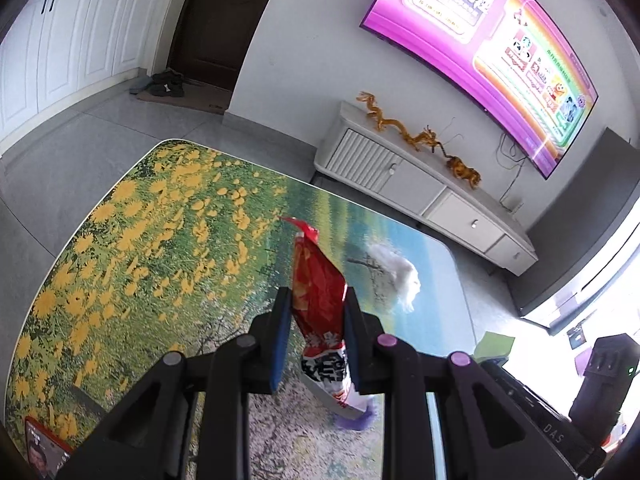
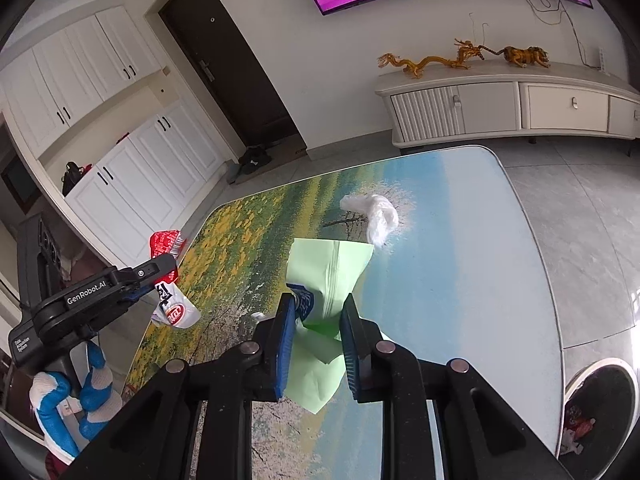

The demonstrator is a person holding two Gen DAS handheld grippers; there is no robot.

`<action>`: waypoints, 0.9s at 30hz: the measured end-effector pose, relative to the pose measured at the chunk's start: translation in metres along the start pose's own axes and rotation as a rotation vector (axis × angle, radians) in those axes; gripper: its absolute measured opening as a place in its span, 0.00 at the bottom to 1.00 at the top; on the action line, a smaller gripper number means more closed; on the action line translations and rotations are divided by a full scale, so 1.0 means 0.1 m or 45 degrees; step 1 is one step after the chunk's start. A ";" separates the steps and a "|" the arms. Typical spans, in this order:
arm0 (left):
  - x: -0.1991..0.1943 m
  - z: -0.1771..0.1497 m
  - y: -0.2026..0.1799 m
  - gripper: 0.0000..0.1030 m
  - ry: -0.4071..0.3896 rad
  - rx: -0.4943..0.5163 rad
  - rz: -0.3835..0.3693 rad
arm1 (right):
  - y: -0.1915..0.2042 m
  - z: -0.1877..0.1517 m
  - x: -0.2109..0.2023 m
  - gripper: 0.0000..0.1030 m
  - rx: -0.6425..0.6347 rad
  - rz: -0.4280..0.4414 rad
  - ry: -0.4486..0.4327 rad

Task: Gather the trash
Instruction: 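Carry the green paper and red snack bag over the trash bin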

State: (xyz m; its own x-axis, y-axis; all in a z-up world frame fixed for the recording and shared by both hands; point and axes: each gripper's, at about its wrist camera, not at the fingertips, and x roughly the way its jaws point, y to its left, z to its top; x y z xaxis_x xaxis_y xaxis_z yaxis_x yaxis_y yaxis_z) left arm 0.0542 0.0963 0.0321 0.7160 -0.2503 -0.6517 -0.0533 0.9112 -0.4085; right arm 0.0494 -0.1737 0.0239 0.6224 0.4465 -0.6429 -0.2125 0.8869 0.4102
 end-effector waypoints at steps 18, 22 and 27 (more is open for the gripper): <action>0.15 -0.67 -1.76 0.22 0.196 0.419 -0.296 | -1.22 -0.44 -1.28 0.20 0.321 -0.246 -0.253; 0.27 -1.04 -2.36 0.23 0.290 0.575 -0.378 | -1.64 -0.63 -1.61 0.20 0.434 -0.349 -0.300; 0.46 -1.52 -3.07 0.23 0.395 0.740 -0.435 | -2.21 -0.97 -1.91 0.20 0.599 -0.478 -0.332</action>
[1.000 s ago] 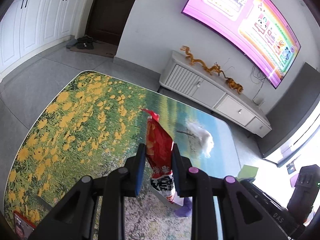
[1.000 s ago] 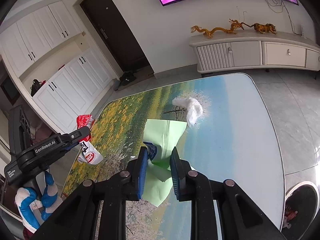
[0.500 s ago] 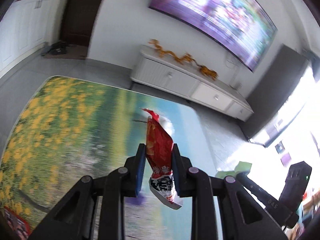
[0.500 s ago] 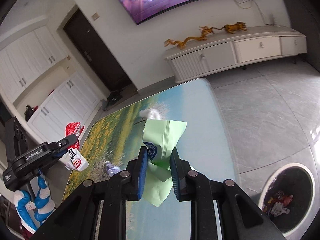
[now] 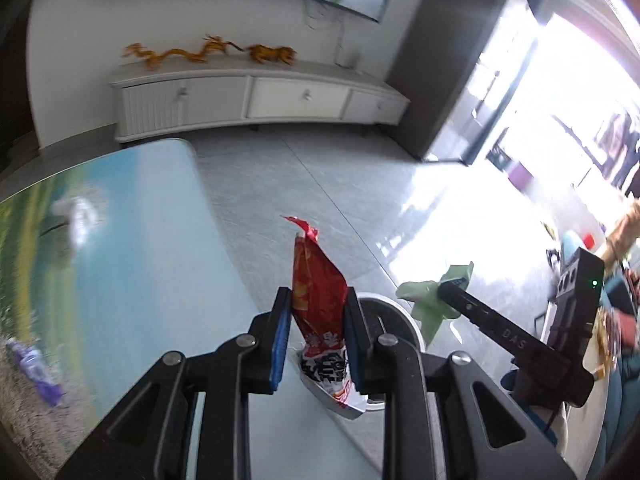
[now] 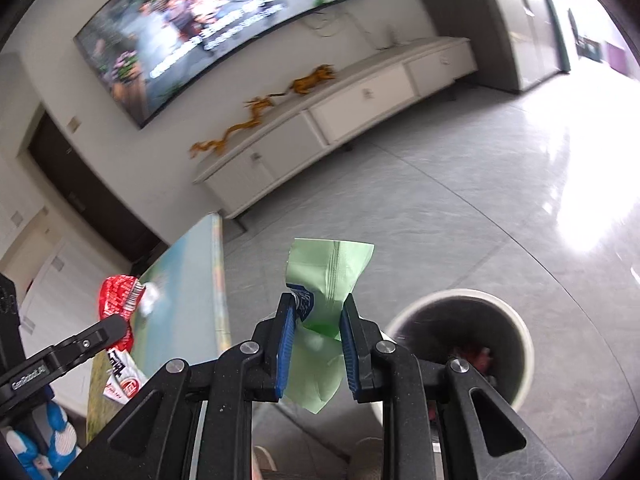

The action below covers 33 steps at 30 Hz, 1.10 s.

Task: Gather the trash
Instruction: 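Carry the green paper and red snack bag over the trash bin, then open both tools above the bin to drop the paper and bag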

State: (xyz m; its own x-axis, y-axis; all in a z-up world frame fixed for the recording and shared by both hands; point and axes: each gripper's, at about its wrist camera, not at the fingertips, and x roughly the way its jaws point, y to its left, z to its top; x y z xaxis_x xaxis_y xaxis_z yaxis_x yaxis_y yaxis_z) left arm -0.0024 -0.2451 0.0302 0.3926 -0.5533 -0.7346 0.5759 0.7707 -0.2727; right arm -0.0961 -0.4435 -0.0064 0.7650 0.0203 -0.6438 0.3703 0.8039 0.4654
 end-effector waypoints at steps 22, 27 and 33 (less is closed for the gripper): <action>1.64 0.09 -1.06 0.46 0.312 0.080 -0.094 | -1.33 -0.17 0.26 0.36 0.307 -0.165 0.104; 1.47 0.12 -0.92 0.46 0.269 0.081 -0.070 | -1.28 -0.12 0.26 0.37 0.304 -0.164 0.091; 1.12 0.16 -0.73 0.47 0.156 0.077 0.037 | -1.12 -0.06 0.20 0.41 0.254 -0.155 0.065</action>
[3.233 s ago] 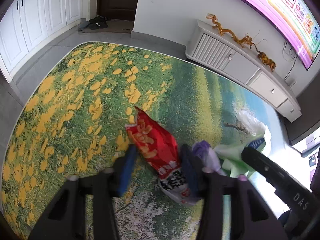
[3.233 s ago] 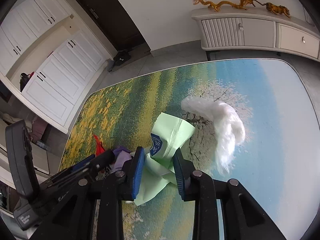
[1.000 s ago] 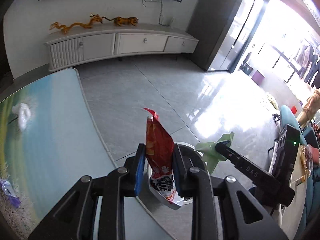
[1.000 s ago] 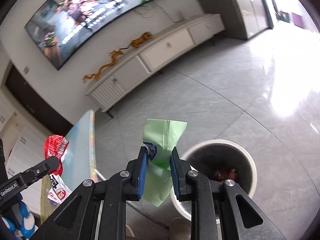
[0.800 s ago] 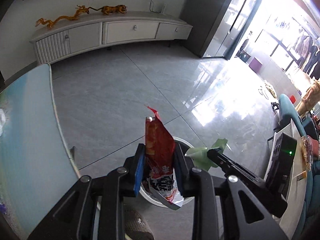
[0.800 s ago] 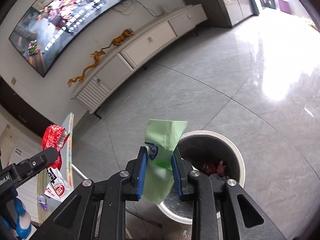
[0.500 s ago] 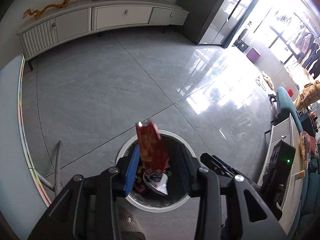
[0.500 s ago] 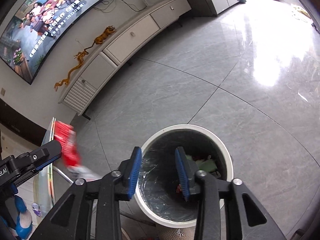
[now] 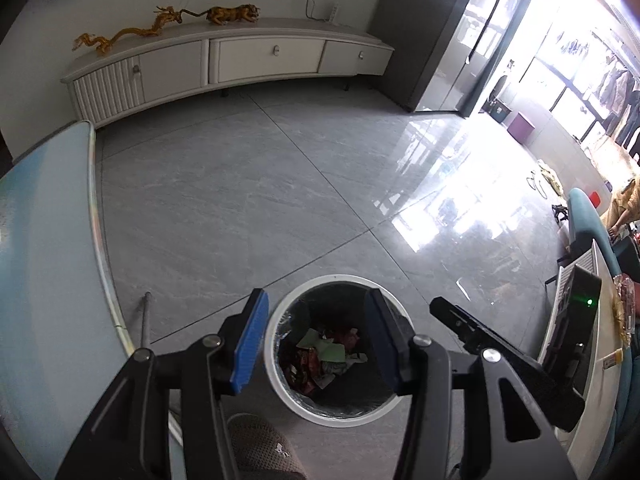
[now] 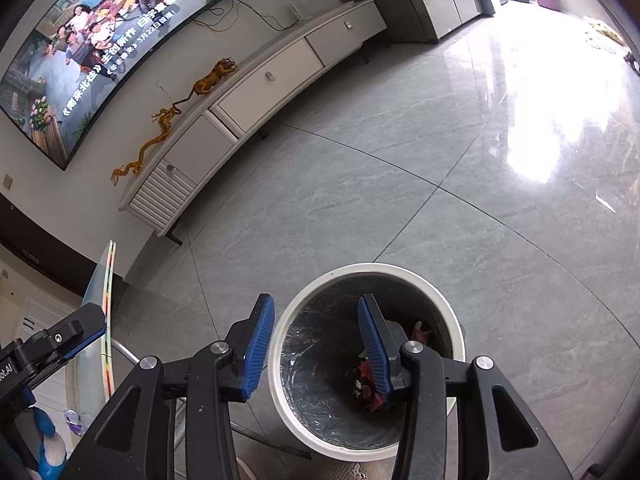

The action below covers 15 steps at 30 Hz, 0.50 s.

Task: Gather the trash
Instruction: 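Open both tools above the bin to drop the paper and bag, then move both open tools back over the table toward the white and purple bags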

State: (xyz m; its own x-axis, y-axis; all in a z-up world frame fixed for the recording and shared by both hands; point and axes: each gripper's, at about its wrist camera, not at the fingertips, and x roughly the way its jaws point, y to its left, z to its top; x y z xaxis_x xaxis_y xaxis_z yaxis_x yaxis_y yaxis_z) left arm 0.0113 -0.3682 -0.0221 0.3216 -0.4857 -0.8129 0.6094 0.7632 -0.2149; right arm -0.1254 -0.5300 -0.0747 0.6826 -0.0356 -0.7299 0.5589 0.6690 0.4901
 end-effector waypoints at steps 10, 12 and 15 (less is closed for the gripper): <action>-0.77 -0.18 0.74 0.52 -0.188 -0.137 0.200 | 0.61 -0.03 -0.11 0.43 -0.140 0.068 -0.023; -0.92 -0.24 0.91 0.52 -0.219 -0.173 0.237 | 0.76 -0.06 -0.11 0.43 -0.176 0.084 -0.018; -1.12 -0.35 1.18 0.52 -0.255 -0.230 0.301 | 0.98 -0.11 -0.11 0.43 -0.226 0.108 -0.011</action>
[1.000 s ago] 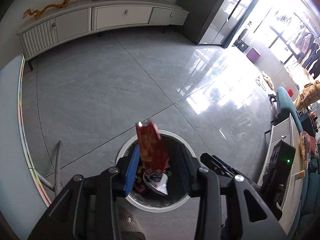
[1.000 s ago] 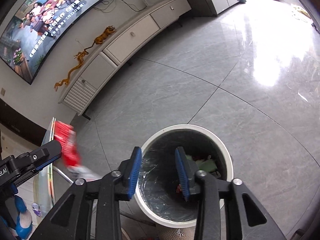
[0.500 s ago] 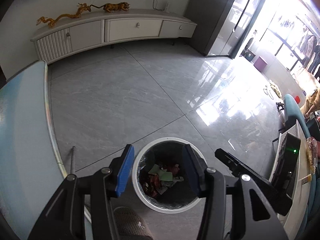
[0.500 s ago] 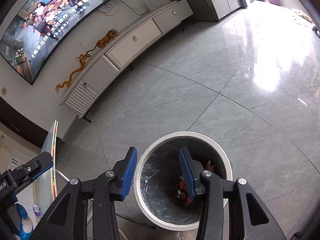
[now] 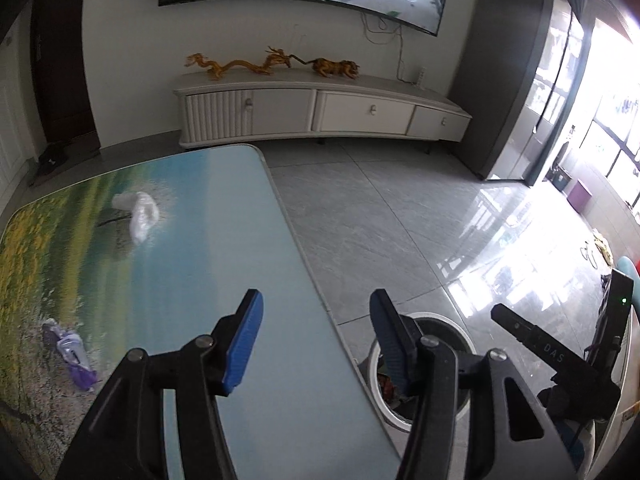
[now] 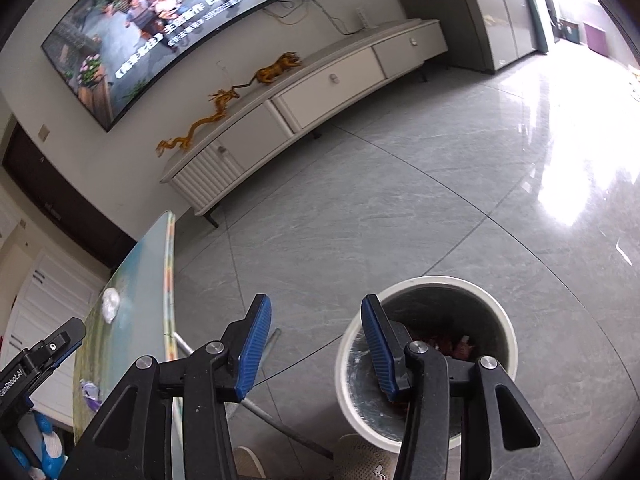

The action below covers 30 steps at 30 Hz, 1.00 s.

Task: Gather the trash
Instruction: 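Move both open tools back over the table toward the white and purple bags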

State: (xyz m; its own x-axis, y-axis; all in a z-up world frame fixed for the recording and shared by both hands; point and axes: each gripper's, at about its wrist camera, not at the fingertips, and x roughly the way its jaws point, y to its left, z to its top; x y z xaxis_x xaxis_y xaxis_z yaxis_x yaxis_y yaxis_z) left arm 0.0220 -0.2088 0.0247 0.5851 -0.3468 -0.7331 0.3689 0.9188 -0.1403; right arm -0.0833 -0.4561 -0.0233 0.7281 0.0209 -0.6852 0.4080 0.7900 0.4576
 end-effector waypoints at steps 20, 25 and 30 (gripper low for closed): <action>-0.57 -0.36 1.40 0.58 -0.079 -0.290 0.247 | 1.42 -0.14 0.05 0.46 -0.344 0.092 0.029; -0.61 -0.46 1.59 0.59 -0.074 -0.336 0.277 | 1.71 -0.21 0.07 0.46 -0.419 0.108 0.038; -0.60 -0.55 1.73 0.59 -0.060 -0.375 0.306 | 1.91 -0.23 0.05 0.47 -0.463 0.136 0.036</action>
State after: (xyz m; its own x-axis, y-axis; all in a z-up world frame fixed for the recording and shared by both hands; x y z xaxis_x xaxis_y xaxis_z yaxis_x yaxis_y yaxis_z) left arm 0.0106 -0.0190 0.0076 0.6648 -0.1170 -0.7378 -0.0020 0.9874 -0.1584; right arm -0.0143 -0.2914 0.0479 0.7383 0.1277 -0.6622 0.1049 0.9482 0.2998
